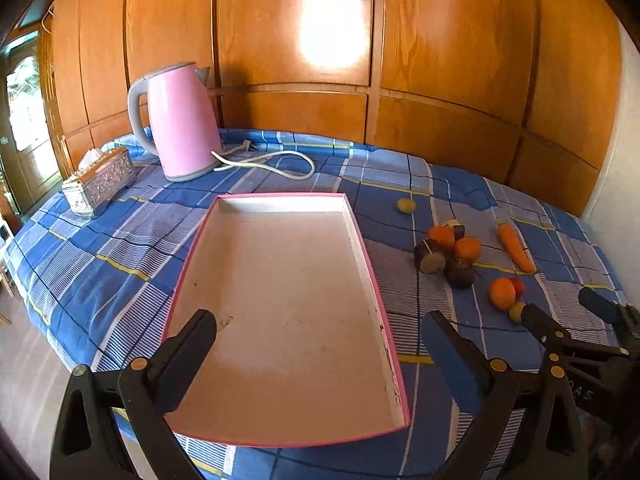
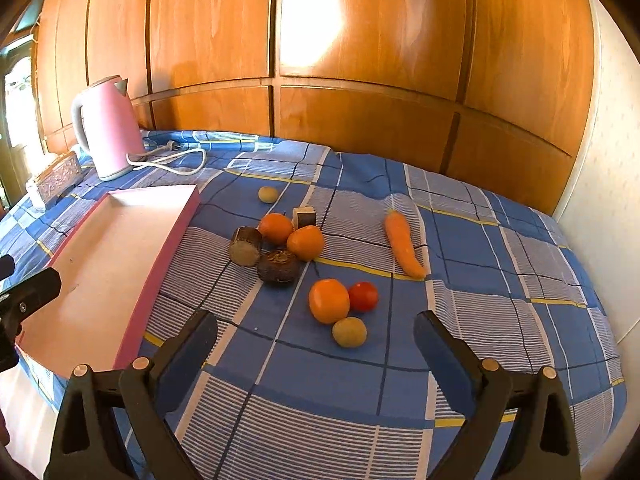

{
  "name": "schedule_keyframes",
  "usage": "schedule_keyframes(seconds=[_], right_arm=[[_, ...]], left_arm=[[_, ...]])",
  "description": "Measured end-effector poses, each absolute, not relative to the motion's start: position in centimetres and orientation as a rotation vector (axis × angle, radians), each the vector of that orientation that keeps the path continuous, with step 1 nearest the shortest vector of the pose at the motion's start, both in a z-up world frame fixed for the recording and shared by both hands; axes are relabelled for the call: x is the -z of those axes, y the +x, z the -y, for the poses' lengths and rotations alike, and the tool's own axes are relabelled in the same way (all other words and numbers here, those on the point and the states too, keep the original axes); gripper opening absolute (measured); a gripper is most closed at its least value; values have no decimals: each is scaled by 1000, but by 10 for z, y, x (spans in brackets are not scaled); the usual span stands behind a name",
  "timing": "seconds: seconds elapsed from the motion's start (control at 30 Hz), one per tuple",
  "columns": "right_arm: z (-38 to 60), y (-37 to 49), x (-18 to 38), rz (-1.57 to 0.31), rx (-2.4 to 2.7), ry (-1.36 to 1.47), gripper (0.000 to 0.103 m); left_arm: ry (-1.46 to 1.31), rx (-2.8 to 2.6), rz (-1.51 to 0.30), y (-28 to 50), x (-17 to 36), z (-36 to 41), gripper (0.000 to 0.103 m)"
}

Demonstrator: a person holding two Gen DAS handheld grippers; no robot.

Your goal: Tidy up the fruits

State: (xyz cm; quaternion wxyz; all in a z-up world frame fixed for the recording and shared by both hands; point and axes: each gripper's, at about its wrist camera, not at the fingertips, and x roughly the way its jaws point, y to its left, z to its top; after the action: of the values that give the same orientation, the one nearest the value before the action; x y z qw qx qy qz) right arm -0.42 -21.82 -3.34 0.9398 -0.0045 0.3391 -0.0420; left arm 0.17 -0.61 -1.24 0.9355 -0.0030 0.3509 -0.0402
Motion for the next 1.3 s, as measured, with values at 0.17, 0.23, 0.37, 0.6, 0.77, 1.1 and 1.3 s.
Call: schedule_keyframes(seconds=[0.17, 0.23, 0.37, 0.6, 0.77, 1.1, 1.3], right_arm=[[221, -3, 37, -704, 88, -4, 96], [223, -3, 38, -707, 87, 0, 96], [228, -1, 39, -717, 93, 12, 94], [244, 3, 43, -753, 100, 37, 77], [265, 5, 49, -782, 106, 81, 53], [306, 3, 67, -844, 148, 142, 38], [317, 3, 80, -875, 157, 163, 38]], left_arm=[[-5, 97, -747, 4, 15, 12, 103], [-8, 106, -758, 5, 16, 13, 103], [1, 124, -762, 7, 17, 16, 103], [35, 206, -766, 13, 15, 29, 102], [53, 294, -795, 22, 14, 45, 95], [42, 527, -928, 44, 30, 97, 49], [66, 632, -1001, 59, 44, 142, 28]])
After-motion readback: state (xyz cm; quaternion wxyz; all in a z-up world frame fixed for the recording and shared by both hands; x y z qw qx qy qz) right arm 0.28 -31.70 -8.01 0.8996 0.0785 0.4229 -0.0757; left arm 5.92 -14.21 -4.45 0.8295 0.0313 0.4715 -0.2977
